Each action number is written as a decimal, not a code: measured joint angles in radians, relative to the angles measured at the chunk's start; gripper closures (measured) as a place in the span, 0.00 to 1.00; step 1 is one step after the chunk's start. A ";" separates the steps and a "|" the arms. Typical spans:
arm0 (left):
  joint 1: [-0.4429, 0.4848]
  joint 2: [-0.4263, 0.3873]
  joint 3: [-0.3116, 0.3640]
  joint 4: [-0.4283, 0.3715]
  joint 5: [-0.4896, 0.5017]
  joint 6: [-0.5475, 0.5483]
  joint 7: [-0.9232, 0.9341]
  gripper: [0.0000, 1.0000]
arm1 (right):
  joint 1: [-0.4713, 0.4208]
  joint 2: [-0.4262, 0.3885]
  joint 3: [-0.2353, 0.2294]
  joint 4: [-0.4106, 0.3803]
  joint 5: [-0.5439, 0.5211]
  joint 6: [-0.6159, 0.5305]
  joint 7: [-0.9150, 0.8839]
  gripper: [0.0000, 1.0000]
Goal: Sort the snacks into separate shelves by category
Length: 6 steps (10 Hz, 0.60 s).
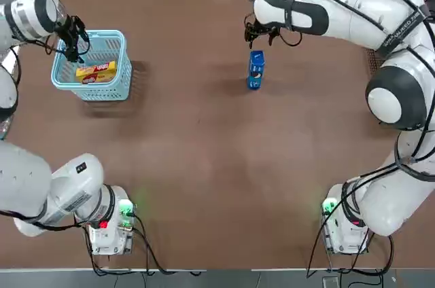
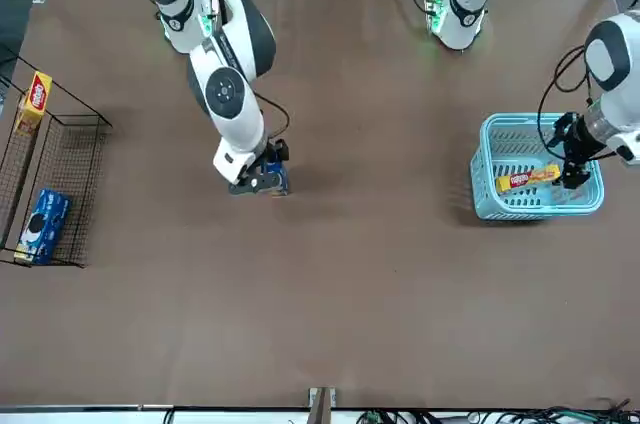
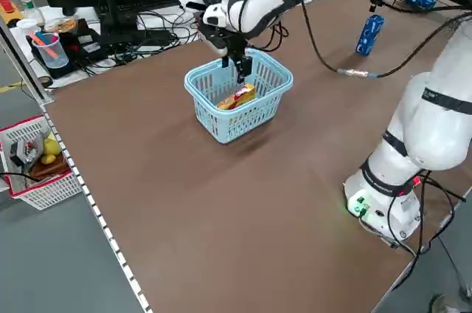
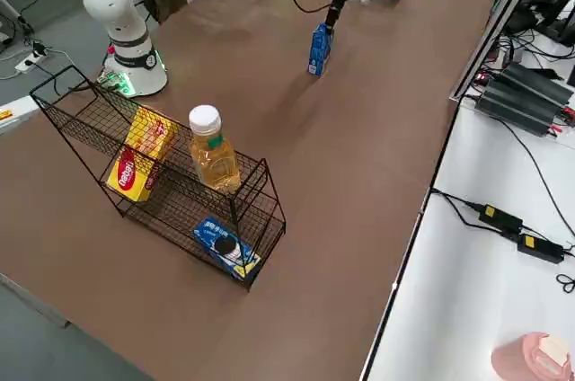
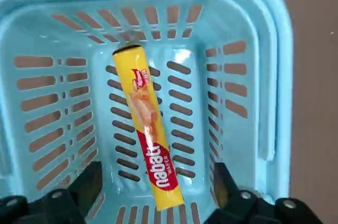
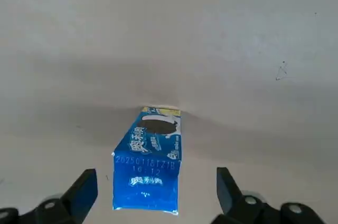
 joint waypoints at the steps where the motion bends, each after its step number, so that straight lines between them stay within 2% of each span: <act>1: 0.000 0.020 -0.002 -0.023 0.000 0.050 -0.003 0.10 | 0.001 0.000 0.000 -0.008 0.000 0.011 -0.001 0.00; 3: 0.000 0.041 -0.002 -0.076 0.000 0.138 -0.004 0.12 | 0.002 0.001 0.000 -0.028 0.000 0.030 -0.001 0.00; 6: 0.000 0.067 -0.002 -0.100 0.000 0.195 -0.023 0.12 | 0.003 0.001 0.000 -0.050 -0.001 0.059 -0.002 0.00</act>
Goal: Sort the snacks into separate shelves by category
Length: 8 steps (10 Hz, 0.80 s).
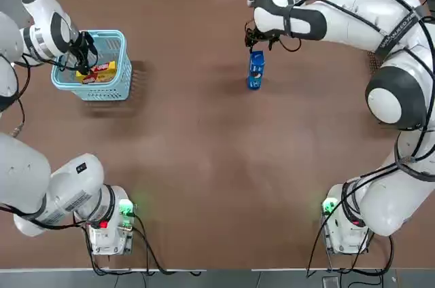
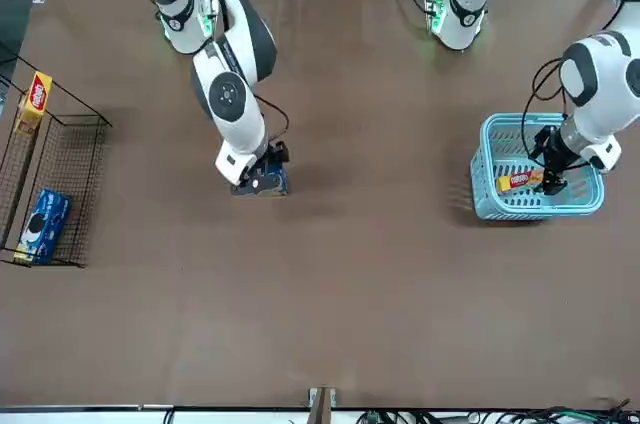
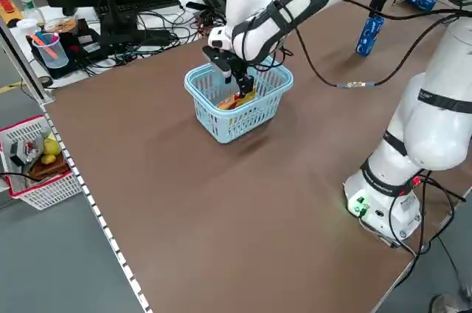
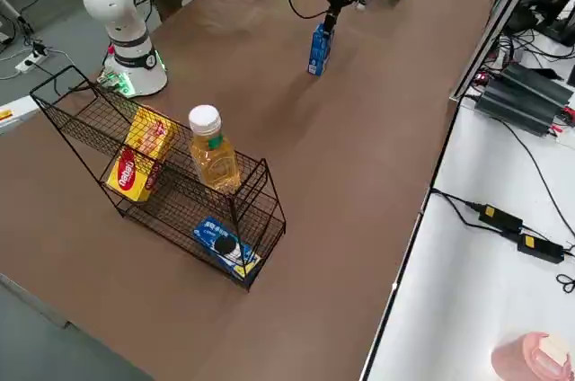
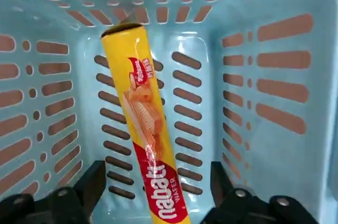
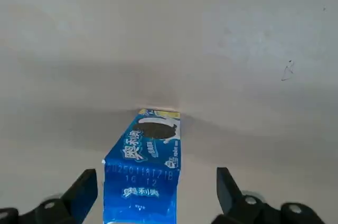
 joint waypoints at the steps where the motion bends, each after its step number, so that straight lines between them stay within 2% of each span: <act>1: 0.000 0.010 0.000 -0.014 0.000 0.032 -0.001 0.12 | 0.001 0.000 0.000 0.000 0.000 0.001 0.000 0.00; 4: -0.003 0.048 -0.012 -0.039 0.000 0.104 -0.002 0.20 | 0.003 0.000 0.000 -0.005 0.000 0.013 0.000 0.00; 6: -0.003 0.066 -0.017 -0.053 0.000 0.136 -0.002 0.34 | 0.006 0.000 0.000 -0.012 0.000 0.020 0.000 0.00; 7: -0.003 0.071 -0.017 -0.053 0.000 0.139 -0.002 0.48 | 0.008 0.000 0.000 -0.014 0.000 0.023 0.000 0.00; 8: -0.003 0.073 -0.017 -0.054 0.000 0.139 -0.001 0.56 | 0.009 0.000 0.000 -0.014 0.000 0.024 0.000 0.00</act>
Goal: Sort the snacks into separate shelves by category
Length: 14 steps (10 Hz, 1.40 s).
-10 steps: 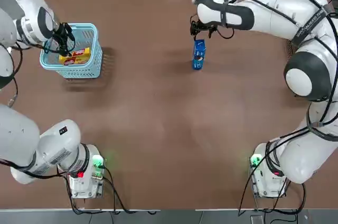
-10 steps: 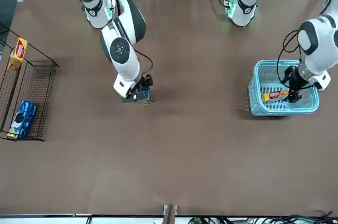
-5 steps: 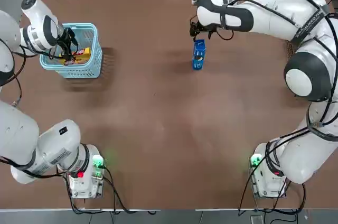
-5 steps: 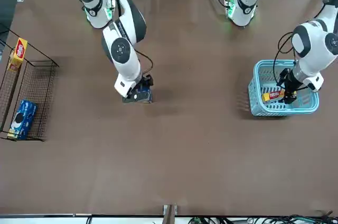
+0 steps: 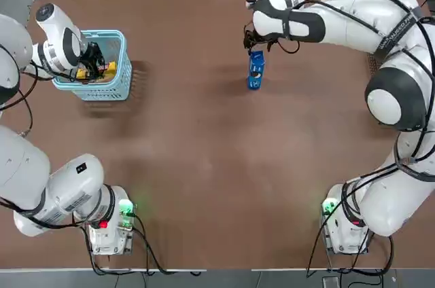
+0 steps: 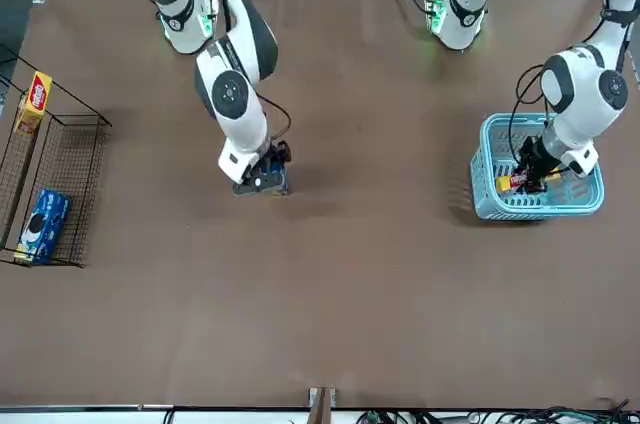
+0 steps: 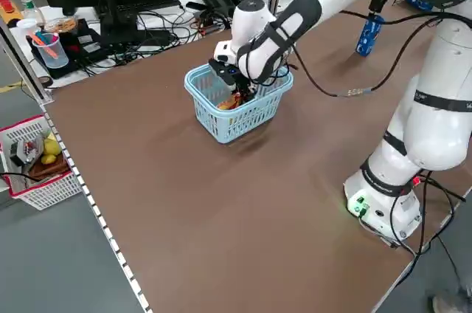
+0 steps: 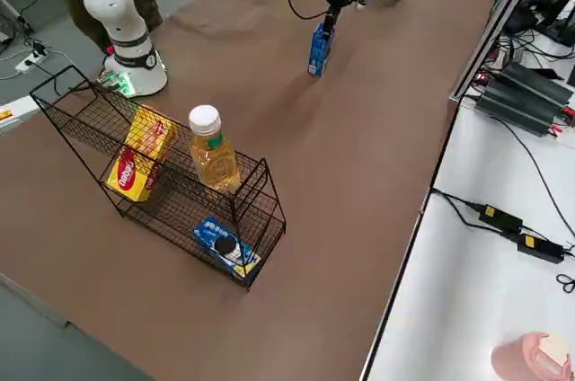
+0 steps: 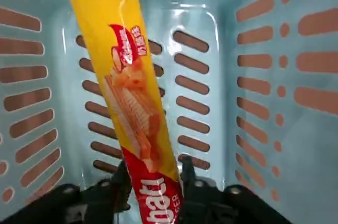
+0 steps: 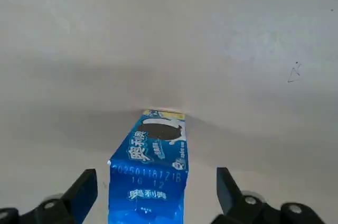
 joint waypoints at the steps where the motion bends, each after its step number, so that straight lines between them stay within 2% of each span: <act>1: 0.000 0.002 0.000 0.000 0.000 0.000 0.001 0.59 | 0.001 0.000 0.000 0.000 0.000 0.000 0.000 0.00; 7: 0.000 0.037 0.000 0.000 0.000 0.051 0.001 0.59 | 0.002 0.000 0.000 -0.004 0.000 0.010 0.000 0.00; 9: 0.000 0.047 0.000 0.001 0.000 0.058 0.002 0.62 | 0.002 0.000 0.000 -0.013 -0.001 0.011 -0.001 0.00; 10: 0.000 0.047 0.000 0.002 0.000 0.058 0.003 0.72 | 0.002 0.001 -0.001 -0.016 -0.001 0.013 -0.001 0.00; 14: 0.000 0.037 -0.006 0.020 0.000 0.044 0.003 0.73 | 0.002 0.002 -0.003 -0.036 -0.002 0.039 -0.002 0.01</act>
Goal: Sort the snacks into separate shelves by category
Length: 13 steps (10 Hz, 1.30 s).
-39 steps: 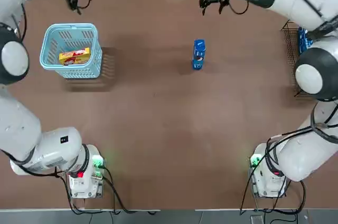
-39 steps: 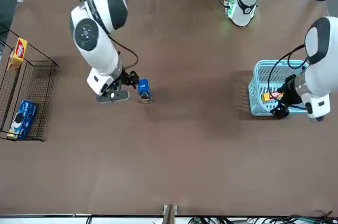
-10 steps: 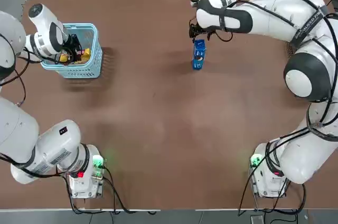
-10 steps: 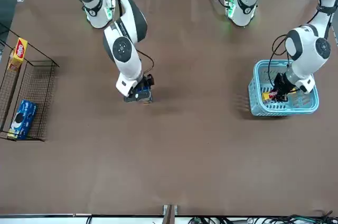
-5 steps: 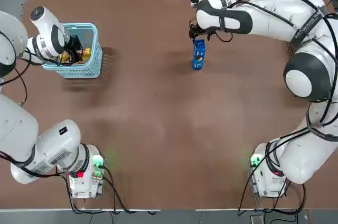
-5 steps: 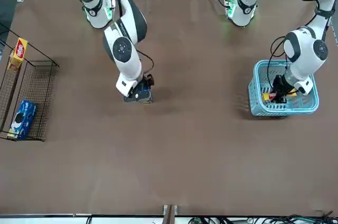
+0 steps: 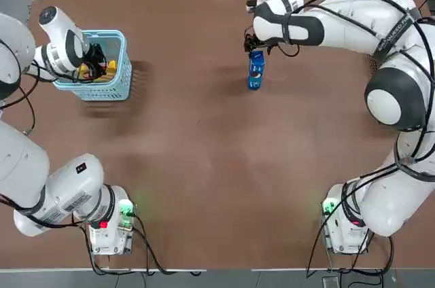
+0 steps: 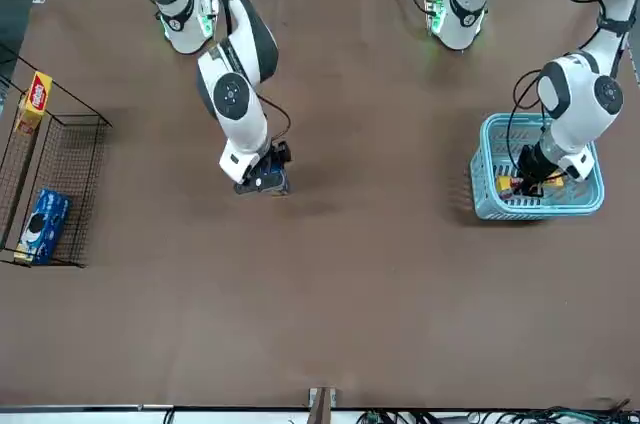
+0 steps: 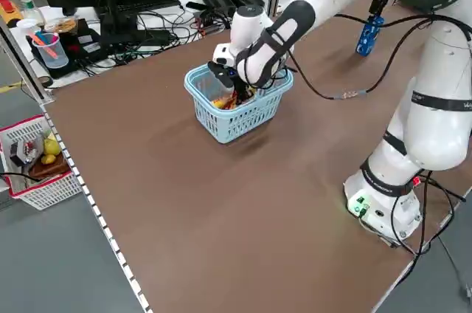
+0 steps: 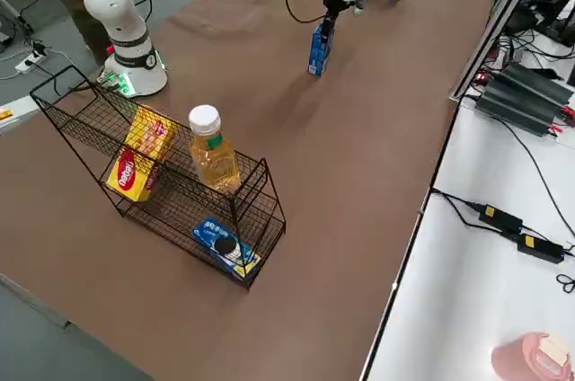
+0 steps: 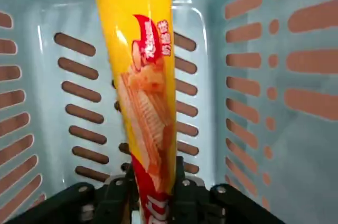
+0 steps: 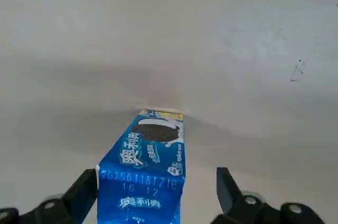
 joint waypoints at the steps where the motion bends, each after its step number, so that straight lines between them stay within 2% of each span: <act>1: 0.000 -0.023 -0.003 0.016 0.000 -0.060 0.000 0.73 | 0.000 0.000 -0.001 0.000 0.000 0.000 -0.001 0.03; 3: 0.000 -0.108 -0.016 0.053 0.000 -0.245 0.000 0.73 | -0.002 0.001 -0.004 0.000 0.000 0.001 -0.002 0.13; 4: 0.000 -0.156 -0.024 0.072 0.000 -0.340 0.000 0.73 | -0.006 0.001 -0.005 0.000 0.000 0.001 -0.002 0.28; 5: 0.000 -0.197 -0.039 0.102 0.000 -0.443 -0.003 0.73 | -0.010 0.001 -0.006 0.000 0.000 0.001 -0.003 0.32; 7: -0.001 -0.250 -0.054 0.203 0.000 -0.647 -0.009 0.73 | -0.013 0.001 -0.007 0.000 0.000 0.001 -0.004 0.33; 9: 0.000 -0.263 -0.054 0.331 0.000 -0.804 -0.009 0.73 | -0.013 0.001 -0.007 0.000 0.000 -0.001 -0.010 0.35; 11: 0.001 -0.263 -0.066 0.438 -0.001 -0.864 -0.009 0.73 | -0.015 0.000 -0.012 0.007 0.000 -0.046 -0.084 0.37; 13: -0.001 -0.238 -0.146 0.503 -0.005 -0.868 -0.061 0.73 | -0.033 -0.002 -0.028 0.027 -0.015 -0.132 -0.176 0.39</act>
